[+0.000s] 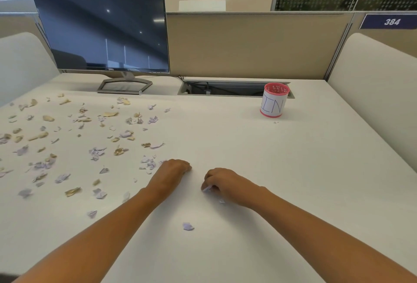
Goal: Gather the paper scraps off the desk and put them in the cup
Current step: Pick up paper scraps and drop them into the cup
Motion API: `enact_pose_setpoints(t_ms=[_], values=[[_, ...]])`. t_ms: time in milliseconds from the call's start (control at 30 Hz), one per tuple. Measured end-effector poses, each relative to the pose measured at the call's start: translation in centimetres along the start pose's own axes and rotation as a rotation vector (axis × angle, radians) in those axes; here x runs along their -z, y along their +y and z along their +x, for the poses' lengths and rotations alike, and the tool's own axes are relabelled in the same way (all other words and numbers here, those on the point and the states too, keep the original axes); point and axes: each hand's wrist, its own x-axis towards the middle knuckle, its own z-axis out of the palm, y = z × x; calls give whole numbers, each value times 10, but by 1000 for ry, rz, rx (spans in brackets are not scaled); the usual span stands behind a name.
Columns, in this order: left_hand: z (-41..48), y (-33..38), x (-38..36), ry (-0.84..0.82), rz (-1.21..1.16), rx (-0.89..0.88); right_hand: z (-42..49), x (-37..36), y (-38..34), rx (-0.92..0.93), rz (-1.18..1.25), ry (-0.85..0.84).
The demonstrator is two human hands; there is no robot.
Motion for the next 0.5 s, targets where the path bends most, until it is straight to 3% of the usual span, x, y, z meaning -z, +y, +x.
enact_pose_setpoints(t_ms=[233,500], values=[[6,12,5,111,-12,59,9,4,9,-143,9,94],[33,35,14,112,-136,122,3,32,51,-308,44,151]])
